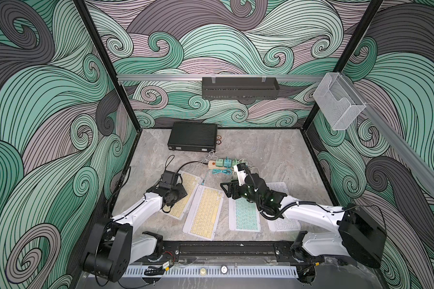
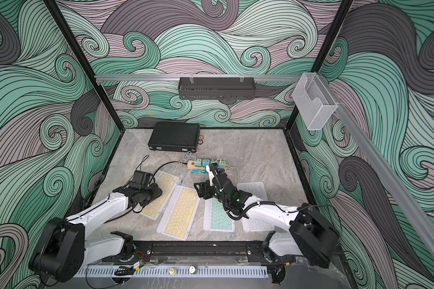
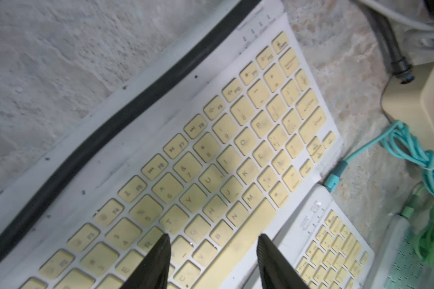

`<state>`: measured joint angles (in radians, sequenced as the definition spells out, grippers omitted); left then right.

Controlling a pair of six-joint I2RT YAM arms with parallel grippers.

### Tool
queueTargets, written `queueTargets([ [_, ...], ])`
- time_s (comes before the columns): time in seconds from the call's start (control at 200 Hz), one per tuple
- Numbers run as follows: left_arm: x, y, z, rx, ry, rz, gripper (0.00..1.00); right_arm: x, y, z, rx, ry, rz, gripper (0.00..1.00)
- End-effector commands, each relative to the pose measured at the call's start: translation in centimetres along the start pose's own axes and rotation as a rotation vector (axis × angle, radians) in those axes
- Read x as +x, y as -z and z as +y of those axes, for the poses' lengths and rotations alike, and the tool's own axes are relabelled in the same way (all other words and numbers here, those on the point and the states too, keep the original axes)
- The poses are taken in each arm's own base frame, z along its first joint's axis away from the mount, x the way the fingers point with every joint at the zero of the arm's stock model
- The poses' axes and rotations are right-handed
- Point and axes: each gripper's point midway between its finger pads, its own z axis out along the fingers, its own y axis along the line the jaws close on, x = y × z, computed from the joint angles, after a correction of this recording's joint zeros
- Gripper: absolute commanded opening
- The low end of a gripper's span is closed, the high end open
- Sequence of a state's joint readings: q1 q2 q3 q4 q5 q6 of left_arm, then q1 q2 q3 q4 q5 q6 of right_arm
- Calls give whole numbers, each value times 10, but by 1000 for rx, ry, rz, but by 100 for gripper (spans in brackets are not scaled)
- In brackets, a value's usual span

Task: Unplug the wireless keyboard
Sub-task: Adjust the keyboard at the center of the board.

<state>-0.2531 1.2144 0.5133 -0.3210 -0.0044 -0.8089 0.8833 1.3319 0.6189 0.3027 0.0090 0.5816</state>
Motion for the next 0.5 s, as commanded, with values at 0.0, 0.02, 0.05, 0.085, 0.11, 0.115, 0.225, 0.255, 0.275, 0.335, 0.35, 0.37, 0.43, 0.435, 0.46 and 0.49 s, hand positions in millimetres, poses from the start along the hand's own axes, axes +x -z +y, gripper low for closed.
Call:
queueTargets([
  [0.0,-16,-2,12,-81,64,-64,59,-12,-1,5,1,-14,-41,72],
  [0.02,-16,-2,11,-80,66,-61,59,-11,-2,4,2,-15,-39,73],
  [0.05,-18,-4,10,-78,66,-58,59,-10,-2,3,4,-15,-38,73],
  [0.085,-20,-5,8,-83,62,-60,59,-10,-2,2,7,-16,-39,73],
  [0.11,-22,-5,9,-95,63,-63,59,-9,-2,2,8,-15,-39,73],
  [0.115,-23,-5,9,-97,63,-63,59,-9,-3,2,8,-15,-39,73],
  [0.225,-33,-7,10,-136,55,-76,60,-7,-3,1,13,-15,-36,73],
  [0.255,-35,-9,10,-142,54,-78,60,-7,-3,0,16,-17,-35,73],
  [0.275,-37,-11,10,-145,51,-75,60,-6,-3,-1,17,-16,-34,73],
  [0.335,-41,-15,12,-173,50,-64,60,-6,-3,0,13,-21,-35,73],
  [0.35,-43,-14,12,-182,46,-66,60,-7,-3,1,9,-20,-36,73],
  [0.37,-42,-18,16,-210,38,-52,60,-6,-3,1,6,-22,-34,73],
  [0.43,-47,-22,19,-252,28,-50,60,-5,-3,3,-3,-24,-29,73],
  [0.435,-47,-22,20,-256,28,-49,60,-5,-3,3,-3,-24,-29,73],
  [0.46,-50,-23,20,-264,27,-51,60,-5,-3,4,-8,-27,-29,73],
  [0.49,-51,-25,21,-267,30,-48,60,-4,-3,4,-7,-27,-29,73],
])
